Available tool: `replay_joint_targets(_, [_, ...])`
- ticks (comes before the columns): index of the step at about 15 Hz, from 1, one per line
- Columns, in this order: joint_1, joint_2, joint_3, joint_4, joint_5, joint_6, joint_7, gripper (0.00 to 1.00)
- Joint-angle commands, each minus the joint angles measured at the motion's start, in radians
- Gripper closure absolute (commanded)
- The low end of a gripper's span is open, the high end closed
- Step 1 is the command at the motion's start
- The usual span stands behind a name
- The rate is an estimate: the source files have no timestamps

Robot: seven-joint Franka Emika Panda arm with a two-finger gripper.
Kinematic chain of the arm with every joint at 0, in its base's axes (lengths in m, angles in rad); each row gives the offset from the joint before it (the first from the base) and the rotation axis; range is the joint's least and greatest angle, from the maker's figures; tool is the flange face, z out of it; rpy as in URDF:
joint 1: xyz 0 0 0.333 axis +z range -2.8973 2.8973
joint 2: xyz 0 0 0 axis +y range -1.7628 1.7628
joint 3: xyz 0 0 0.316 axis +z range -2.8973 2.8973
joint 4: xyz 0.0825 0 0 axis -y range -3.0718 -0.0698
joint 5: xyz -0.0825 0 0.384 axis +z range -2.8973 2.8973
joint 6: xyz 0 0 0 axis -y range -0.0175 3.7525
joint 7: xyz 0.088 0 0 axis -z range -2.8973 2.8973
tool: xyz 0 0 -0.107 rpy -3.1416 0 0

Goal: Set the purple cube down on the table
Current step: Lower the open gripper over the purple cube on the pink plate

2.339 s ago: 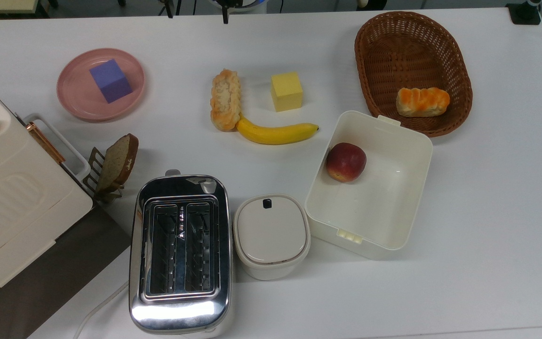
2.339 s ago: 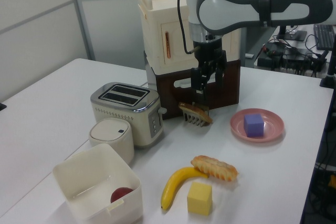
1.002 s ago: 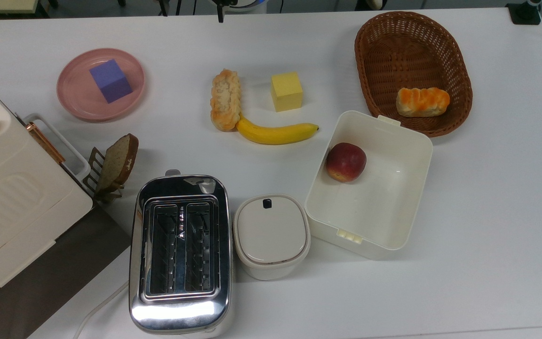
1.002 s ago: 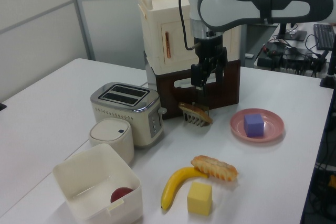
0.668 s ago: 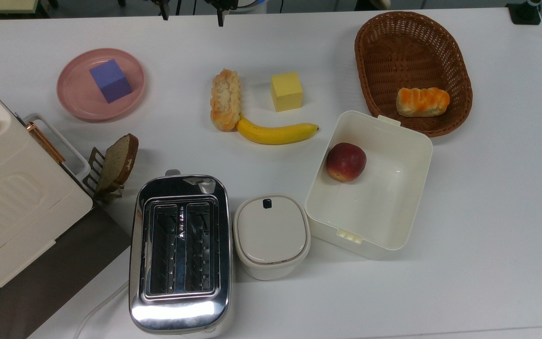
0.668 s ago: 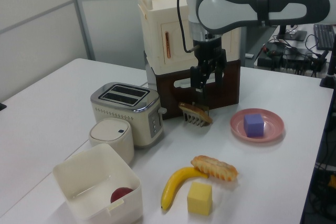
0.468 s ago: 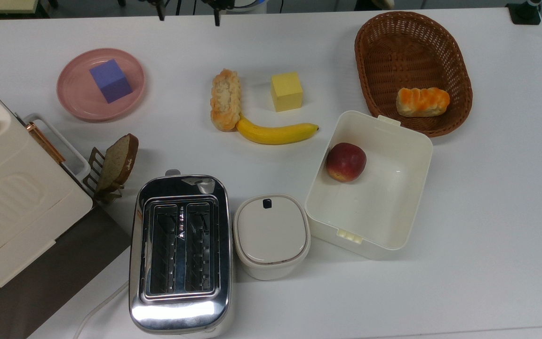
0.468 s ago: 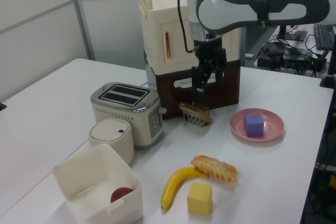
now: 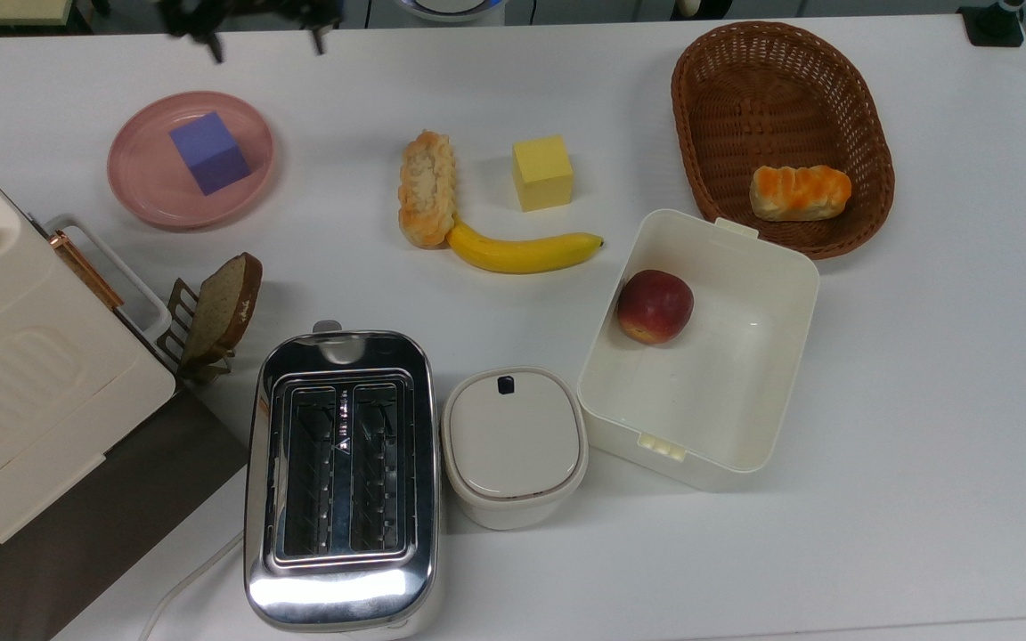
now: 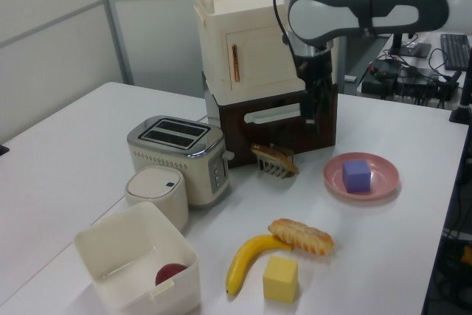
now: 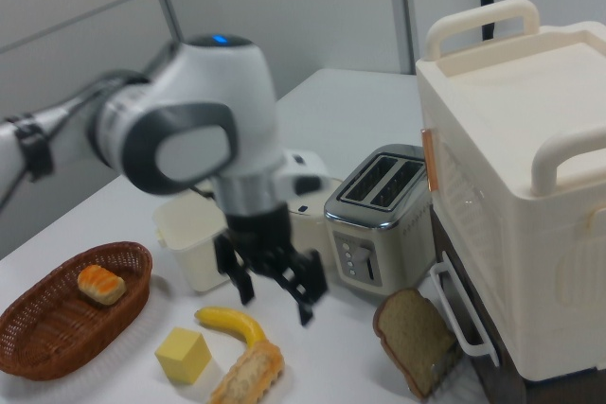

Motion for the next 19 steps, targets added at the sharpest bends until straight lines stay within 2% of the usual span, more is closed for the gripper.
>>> replay_joint_targets(1, [0.001, 0.057, -0.087, -0.088, -0.004, 0.147, -0.171, 0.0])
replay_joint_targets(4, [-0.001, 0.097, -0.122, -0.191, -0.026, 0.294, -0.313, 0.0])
replay_joint_targets(5, [-0.002, 0.098, -0.138, -0.259, -0.049, 0.365, -0.369, 0.0])
replay_joint_targets(6, [-0.002, 0.098, -0.152, -0.327, -0.081, 0.458, -0.387, 0.0])
replay_joint_targets(7, [-0.002, 0.104, -0.161, -0.355, -0.09, 0.52, -0.388, 0.0])
replay_joint_targets(10, [-0.001, 0.205, -0.173, -0.372, -0.112, 0.626, -0.389, 0.0])
replay_joint_targets(12, [-0.001, 0.239, -0.175, -0.374, -0.116, 0.672, -0.388, 0.0])
replay_joint_targets(13, [-0.001, 0.238, -0.181, -0.375, -0.115, 0.674, -0.388, 0.06])
replay_joint_targets(14, [0.002, 0.227, -0.195, -0.375, -0.116, 0.669, -0.389, 0.18])
replay_joint_targets(16, [0.005, 0.19, -0.204, -0.374, -0.113, 0.64, -0.386, 0.6])
replay_joint_targets(19, [0.004, 0.143, -0.208, -0.368, -0.113, 0.557, -0.389, 0.98])
